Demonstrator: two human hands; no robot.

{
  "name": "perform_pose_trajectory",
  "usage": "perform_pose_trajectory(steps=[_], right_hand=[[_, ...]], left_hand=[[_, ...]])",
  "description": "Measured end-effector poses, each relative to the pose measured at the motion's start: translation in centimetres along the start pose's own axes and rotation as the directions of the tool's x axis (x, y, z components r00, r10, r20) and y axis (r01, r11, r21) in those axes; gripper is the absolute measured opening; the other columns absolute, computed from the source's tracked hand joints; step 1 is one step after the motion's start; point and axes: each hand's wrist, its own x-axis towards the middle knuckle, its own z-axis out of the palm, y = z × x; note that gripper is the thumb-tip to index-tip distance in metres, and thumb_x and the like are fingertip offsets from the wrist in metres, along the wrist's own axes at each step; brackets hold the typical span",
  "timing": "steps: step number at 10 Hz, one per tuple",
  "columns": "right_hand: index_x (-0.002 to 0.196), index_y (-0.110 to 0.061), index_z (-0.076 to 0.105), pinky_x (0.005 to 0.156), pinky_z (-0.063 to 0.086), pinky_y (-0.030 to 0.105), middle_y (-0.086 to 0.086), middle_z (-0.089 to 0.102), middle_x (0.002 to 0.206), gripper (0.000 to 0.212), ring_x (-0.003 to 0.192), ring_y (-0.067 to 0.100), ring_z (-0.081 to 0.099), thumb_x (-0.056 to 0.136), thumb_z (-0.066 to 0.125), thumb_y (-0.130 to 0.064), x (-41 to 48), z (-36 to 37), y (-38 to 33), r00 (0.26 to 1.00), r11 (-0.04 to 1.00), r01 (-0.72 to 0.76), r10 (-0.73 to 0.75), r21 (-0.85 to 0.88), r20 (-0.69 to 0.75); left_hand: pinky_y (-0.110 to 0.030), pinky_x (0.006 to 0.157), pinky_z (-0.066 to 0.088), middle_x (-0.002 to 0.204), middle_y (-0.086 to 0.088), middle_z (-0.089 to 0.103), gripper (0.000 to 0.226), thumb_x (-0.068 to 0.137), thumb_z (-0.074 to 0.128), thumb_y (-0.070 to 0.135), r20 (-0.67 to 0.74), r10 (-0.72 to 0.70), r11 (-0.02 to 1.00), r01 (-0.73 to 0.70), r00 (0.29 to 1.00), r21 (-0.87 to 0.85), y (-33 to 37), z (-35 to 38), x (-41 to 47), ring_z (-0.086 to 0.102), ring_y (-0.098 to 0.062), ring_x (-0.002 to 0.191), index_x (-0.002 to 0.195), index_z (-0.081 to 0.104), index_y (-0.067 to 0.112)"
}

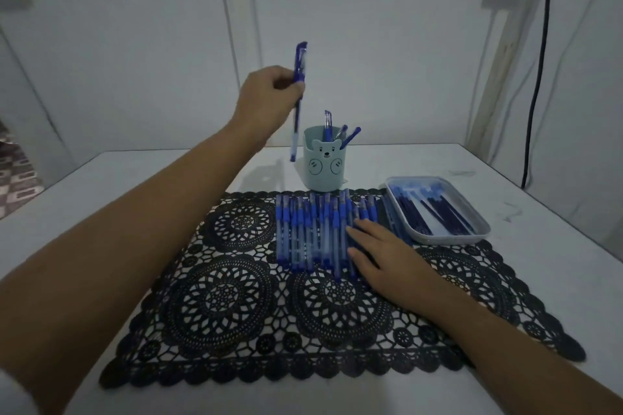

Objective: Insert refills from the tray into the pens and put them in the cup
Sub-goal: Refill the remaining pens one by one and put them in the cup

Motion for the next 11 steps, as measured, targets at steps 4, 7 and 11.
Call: perform_pose_trajectory(steps=[4,7,11], right_hand=[[0.144,-0.022,0.027,0.1,0.003,0.009,-0.008,0.017,0.152,0.049,0.139,0.006,0.012,0.098,0.033,-0.038,0.2,-0.1,0.3,1.0,1.0,0.022,-0.021,0.022,-0.015],[0.144,-0.021,0.026,0.1,0.004,0.009,-0.008,0.017,0.152,0.049,0.139,0.006,0.013,0.098,0.032,-0.038,0.3,-0.1,0.3,1.0,1.0,0.029,-0.029,0.006,-0.01],[0.143,-0.021,0.029,0.098,0.008,0.009,-0.007,0.021,0.151,0.048,0.137,0.006,0.018,0.097,0.034,-0.036,0.1,-0.2,0.2,0.999,0.999,0.031,-0.031,0.006,-0.014]], left_hand=[[-0.04,0.082,0.052,0.086,-0.009,0.068,0.007,0.081,0.06,0.016,0.122,-0.137,0.905,0.074,0.983,0.419,-4.1,6.3,5.2,0.064,-0.025,0.084,0.08,0.066,0.013],[-0.028,0.082,0.045,0.105,-0.003,0.063,0.024,0.087,0.055,0.019,0.154,-0.079,0.944,0.024,0.985,0.33,-5.0,3.7,2.1,0.056,-0.015,0.093,0.108,0.064,0.011],[-0.033,0.081,0.047,0.104,0.002,0.061,0.021,0.09,0.048,0.031,0.285,-0.301,0.765,0.051,0.91,0.642,-10.7,0.4,-7.0,0.055,-0.014,0.085,0.104,0.061,0.02]])
